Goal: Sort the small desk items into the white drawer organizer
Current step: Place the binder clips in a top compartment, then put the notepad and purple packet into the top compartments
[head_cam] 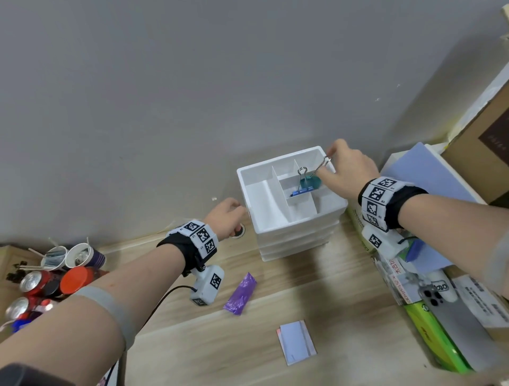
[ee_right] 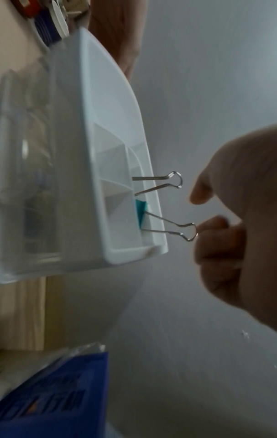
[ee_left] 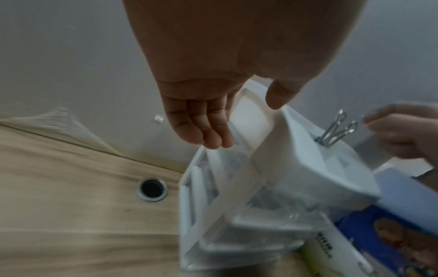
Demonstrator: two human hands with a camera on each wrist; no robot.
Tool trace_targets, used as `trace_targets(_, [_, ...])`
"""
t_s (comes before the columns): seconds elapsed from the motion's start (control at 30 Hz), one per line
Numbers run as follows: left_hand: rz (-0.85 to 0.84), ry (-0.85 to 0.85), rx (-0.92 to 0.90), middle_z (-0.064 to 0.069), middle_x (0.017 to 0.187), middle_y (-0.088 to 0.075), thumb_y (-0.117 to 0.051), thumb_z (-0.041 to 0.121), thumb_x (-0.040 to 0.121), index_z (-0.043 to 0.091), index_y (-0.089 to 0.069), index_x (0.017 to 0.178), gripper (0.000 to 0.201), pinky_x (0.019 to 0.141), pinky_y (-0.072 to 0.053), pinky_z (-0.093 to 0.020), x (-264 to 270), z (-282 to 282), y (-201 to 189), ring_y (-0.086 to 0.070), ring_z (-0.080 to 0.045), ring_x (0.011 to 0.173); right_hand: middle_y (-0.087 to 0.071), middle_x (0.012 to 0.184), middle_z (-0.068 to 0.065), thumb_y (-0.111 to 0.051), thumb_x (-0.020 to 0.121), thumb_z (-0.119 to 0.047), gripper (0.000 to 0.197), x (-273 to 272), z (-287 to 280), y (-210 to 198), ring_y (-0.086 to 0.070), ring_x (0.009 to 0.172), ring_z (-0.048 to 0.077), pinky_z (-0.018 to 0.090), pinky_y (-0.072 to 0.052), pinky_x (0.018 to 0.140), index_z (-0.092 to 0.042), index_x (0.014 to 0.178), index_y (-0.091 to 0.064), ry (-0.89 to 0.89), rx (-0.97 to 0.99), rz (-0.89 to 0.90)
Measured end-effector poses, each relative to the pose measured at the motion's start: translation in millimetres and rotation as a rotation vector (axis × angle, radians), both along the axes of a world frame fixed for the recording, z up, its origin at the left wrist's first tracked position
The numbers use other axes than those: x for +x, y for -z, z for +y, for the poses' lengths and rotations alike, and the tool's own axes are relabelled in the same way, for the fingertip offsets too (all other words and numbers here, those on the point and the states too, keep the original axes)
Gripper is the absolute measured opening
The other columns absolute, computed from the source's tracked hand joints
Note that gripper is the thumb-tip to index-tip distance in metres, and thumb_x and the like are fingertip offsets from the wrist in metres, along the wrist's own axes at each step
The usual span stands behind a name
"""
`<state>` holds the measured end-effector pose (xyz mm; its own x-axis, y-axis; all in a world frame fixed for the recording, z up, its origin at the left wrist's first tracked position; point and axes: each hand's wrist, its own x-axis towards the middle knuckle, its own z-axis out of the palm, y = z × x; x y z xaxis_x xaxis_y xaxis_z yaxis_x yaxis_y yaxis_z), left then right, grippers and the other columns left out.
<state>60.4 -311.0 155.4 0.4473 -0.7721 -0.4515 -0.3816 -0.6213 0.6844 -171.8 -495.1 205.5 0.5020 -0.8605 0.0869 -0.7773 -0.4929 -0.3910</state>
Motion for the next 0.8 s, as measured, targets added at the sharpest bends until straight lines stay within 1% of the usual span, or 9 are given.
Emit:
trace_targets(0.07, [-0.072,0.032,0.101,-0.007,0.076,-0.066,-0.049,0.032,0.093,0.012,-0.057,0.111,0.027,0.056,-0.047,-0.029,5,18,13,-0.058,-0.021,0.06,-0.061,0.068,0.003,-0.058,0.088,-0.034,0.03,-8,13,8,-0.059,0.064,0.034,0.038,-0.043,0.06,-0.015,0.108,-0.045,-0.035,-0.065,-0.093])
trace_targets(0.13, [-0.154,0.106,0.234,-0.006,0.078,-0.066,-0.054,0.028,0.09,0.01,-0.059,0.105,0.023,0.061,-0.05,-0.031,8,35,30,-0.06,-0.021,0.063,-0.058,0.065,0.0,-0.059,0.087,-0.027,0.027,-12,30,19,-0.058,0.06,0.033,0.041,-0.047,0.06,-0.017,0.106,-0.043,-0.106,-0.068,-0.146])
trace_targets(0.27, [-0.263,0.191,0.409,-0.004,0.099,-0.066,-0.064,0.033,0.086,0.012,-0.058,0.116,0.037,0.072,-0.045,-0.032,10,67,75,-0.061,-0.022,0.088,-0.056,0.064,-0.007,-0.06,0.087,-0.028,0.018,-11,83,58,-0.058,0.062,0.027,0.038,-0.048,0.061,-0.021,0.099,-0.048,-0.363,0.075,-0.063])
trace_targets(0.37, [-0.265,0.267,0.447,-0.007,0.114,-0.063,-0.065,0.04,0.085,0.011,-0.051,0.128,0.053,0.081,-0.046,-0.032,0,84,109,-0.058,-0.024,0.098,-0.065,0.092,-0.007,-0.061,0.086,-0.04,0.035,-16,138,115,-0.062,0.082,0.023,0.035,-0.047,0.071,-0.023,0.115,-0.05,-0.581,0.355,0.25])
trace_targets(0.43, [-0.255,0.291,0.453,-0.01,0.122,-0.06,-0.067,0.041,0.084,0.009,-0.047,0.132,0.061,0.085,-0.05,-0.034,-11,91,128,-0.06,-0.027,0.105,-0.058,0.118,-0.001,-0.065,0.083,-0.044,0.053,-24,170,160,-0.058,0.104,0.024,0.035,-0.047,0.081,-0.02,0.127,-0.047,-0.649,0.518,0.458])
trace_targets(0.5, [-0.265,0.322,0.453,-0.012,0.129,-0.056,-0.068,0.039,0.083,0.007,-0.045,0.135,0.065,0.088,-0.051,-0.036,-19,97,143,-0.059,-0.029,0.11,-0.05,0.126,0.004,-0.07,0.078,-0.041,0.061,-36,192,192,-0.05,0.115,0.026,0.038,-0.046,0.086,-0.017,0.129,-0.047,-0.686,0.564,0.568])
trace_targets(0.6, [-0.26,0.382,0.437,-0.01,0.119,-0.059,-0.07,0.043,0.079,0.01,-0.049,0.124,0.06,0.082,-0.052,-0.038,-27,104,158,-0.061,-0.029,0.102,-0.047,0.129,0.005,-0.076,0.073,-0.036,0.065,-45,215,216,-0.044,0.12,0.026,0.039,-0.042,0.092,-0.016,0.128,-0.047,-0.695,0.522,0.612])
trace_targets(0.7, [-0.231,0.411,0.431,-0.005,0.103,-0.064,-0.068,0.034,0.08,0.013,-0.052,0.112,0.042,0.077,-0.055,-0.038,-31,106,162,-0.065,-0.026,0.091,-0.047,0.135,0.006,-0.077,0.072,-0.032,0.068,-43,225,226,-0.043,0.125,0.026,0.039,-0.036,0.098,-0.016,0.131,-0.046,-0.718,0.455,0.664])
trace_targets(0.8, [-0.201,0.442,0.453,0.0,0.092,-0.063,-0.063,0.026,0.082,0.014,-0.054,0.112,0.034,0.07,-0.052,-0.032,-30,104,161,-0.064,-0.023,0.081,-0.048,0.133,0.01,-0.078,0.072,-0.031,0.059,-40,225,228,-0.043,0.124,0.03,0.04,-0.037,0.099,-0.013,0.123,-0.055,-0.759,0.427,0.709])
